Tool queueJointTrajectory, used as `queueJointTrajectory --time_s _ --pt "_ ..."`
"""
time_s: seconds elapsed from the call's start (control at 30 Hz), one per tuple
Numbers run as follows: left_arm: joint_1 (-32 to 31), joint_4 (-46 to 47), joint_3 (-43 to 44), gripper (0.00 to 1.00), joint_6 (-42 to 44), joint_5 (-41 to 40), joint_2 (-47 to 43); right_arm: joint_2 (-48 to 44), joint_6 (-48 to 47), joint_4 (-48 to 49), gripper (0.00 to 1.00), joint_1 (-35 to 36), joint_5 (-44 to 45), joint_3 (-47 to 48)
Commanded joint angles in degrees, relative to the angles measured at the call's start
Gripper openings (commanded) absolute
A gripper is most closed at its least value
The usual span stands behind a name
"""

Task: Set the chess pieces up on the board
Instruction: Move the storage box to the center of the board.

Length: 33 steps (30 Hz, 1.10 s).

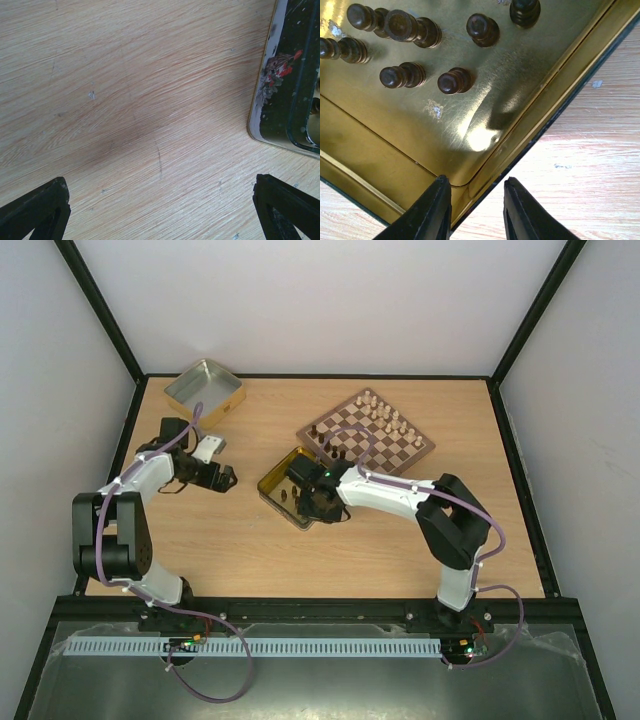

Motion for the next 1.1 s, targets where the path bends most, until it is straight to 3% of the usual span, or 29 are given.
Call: queueJointTrajectory --time_s 0.0,0.2,0.5,1.07 --pt "0.6 0.2 -0.1 1.00 0.7 1.0 1.1 1.6 0.1 0.0 0.26 -0.5 -0.4 -0.5" --pt "1.3 0.4 0.0 1.00 0.9 1.4 1.6 -1.1 0.4 0.3 0.16 -0.5 -0.5 -5.0" --pt "1.6 0.8 0.2 1.00 1.1 1.9 2.7 -9.4 2.1 -1.0 0.15 -0.6 -0.6 -13.9" --pt "1.6 0.5 3.0 1.00 0.7 3.5 5.6 -37.5 13.8 -6.6 0.12 -0.6 -0.8 -37.2"
